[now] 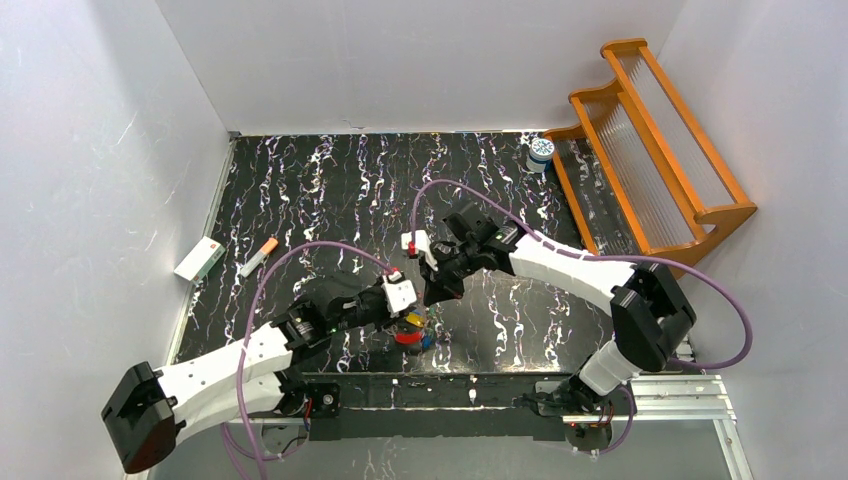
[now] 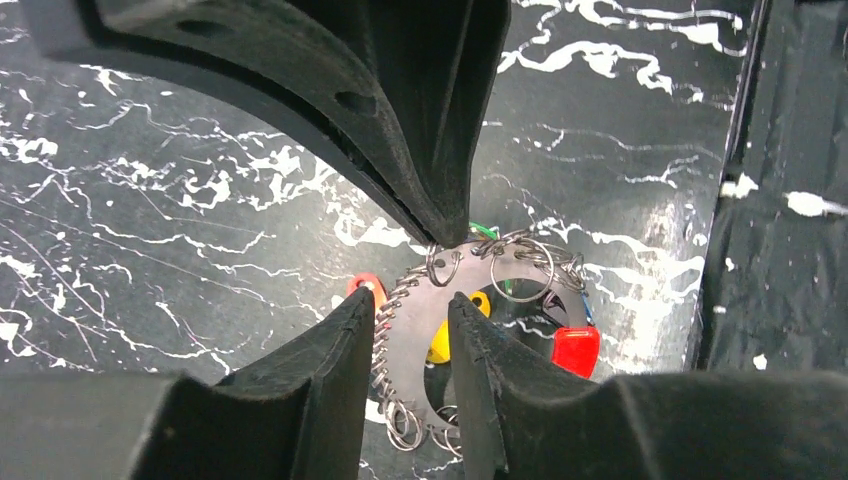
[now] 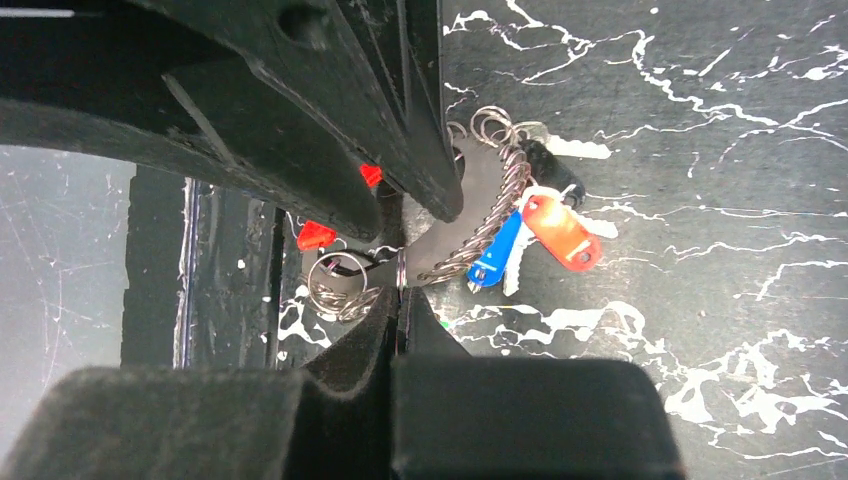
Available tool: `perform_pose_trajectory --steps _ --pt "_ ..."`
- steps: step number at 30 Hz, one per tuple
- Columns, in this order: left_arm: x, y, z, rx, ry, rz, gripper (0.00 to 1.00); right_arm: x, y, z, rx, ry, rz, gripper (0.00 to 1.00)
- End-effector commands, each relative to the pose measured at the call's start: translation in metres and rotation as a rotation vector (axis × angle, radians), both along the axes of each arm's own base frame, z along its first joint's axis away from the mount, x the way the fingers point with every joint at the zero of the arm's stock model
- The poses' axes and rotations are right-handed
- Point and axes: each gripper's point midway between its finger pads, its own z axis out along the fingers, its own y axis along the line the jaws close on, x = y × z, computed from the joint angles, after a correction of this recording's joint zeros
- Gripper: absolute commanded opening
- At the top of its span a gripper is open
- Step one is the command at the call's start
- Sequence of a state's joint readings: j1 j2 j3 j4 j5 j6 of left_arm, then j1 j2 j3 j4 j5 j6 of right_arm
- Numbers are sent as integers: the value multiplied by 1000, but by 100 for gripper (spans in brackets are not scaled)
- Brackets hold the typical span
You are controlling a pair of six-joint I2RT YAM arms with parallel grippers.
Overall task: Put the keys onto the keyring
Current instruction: Adjust the key on the keyring.
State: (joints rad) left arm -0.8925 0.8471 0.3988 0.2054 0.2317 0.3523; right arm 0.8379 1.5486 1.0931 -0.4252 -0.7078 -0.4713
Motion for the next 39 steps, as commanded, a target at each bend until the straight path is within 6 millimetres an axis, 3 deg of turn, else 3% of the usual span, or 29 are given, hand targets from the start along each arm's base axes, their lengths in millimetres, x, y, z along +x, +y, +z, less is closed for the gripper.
perform_pose_trajectory --steps 1,14,18,22,26,29,32,35,39 --pt "-7 -6 -1 26 20 -62 30 1 6 9 -14 -41 24 1" --pt "-9 -24 -9 -36 48 -106 17 -4 8 11 3 -46 36 1" --pt "-11 -24 -16 -19 62 -119 13 -4 9 12 5 -46 37 1" --pt "-12 -23 -21 -4 71 -122 0 -3 10 14 14 -47 33 1" --pt "-12 -21 -21 -3 72 -114 0 -1 10 13 14 -46 5 1" --pt "-11 -20 -16 -35 67 -94 0 1 9 15 34 -53 -21 26" --pt "-10 -19 -9 -99 65 -56 0 4 7 20 88 -42 -63 39" --pt "-8 -17 0 -191 69 -8 0 9 4 32 178 -17 -94 46" --pt "-9 -14 13 -337 69 36 0 10 -2 47 273 33 -104 46"
